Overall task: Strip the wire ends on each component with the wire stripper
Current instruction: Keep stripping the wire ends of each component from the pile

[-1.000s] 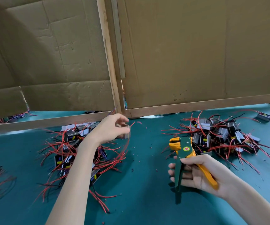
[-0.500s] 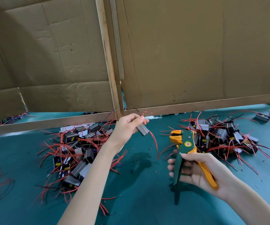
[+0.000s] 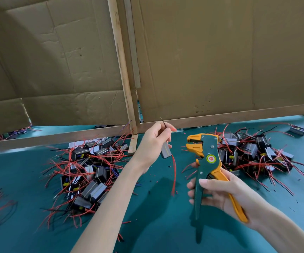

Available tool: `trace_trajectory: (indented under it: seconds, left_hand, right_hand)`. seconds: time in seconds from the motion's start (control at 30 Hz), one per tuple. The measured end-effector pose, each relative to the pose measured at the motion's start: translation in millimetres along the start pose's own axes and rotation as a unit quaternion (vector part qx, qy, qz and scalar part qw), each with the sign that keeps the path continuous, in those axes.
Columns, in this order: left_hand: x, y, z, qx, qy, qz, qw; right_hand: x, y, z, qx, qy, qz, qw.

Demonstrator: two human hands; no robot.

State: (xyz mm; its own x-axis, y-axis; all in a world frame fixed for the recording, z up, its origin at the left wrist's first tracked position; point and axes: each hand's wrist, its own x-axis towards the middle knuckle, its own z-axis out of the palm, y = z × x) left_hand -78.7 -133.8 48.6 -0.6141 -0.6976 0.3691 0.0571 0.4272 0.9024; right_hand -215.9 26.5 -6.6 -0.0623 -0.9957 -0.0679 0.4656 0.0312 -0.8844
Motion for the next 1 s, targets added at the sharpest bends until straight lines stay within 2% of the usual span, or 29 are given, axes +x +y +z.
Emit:
trace_trajectory:
  seconds: [0.1,0.3,0.7,1.0]
  left_hand:
    - [-1.0,3.2,6.2,-0.018,-0.015,-0.024,0.999]
    - [-4.3,3.2,14.1,-0.036,-0.019,0.019,0.999]
    - [-6.5,6.0,16.7,-0.099,-0.027,-0.016,0.995]
    - [-7.2,7.1,18.3,-0.115,-0.077,-0.049,0.989]
  right_hand:
    - [-1.3,0.1,3.1,-0.01,0.003,-0.011,1.0]
    - [-3.1,-3.1,8.4,-0.012,0.003,-0.04,0.999]
    - [-6.6,-5.2,9.3,-0.064,0.008,-0.065,0.996]
    - [-9.7,-6.8,12.2,-0.059,0.01,-0.071,0.996]
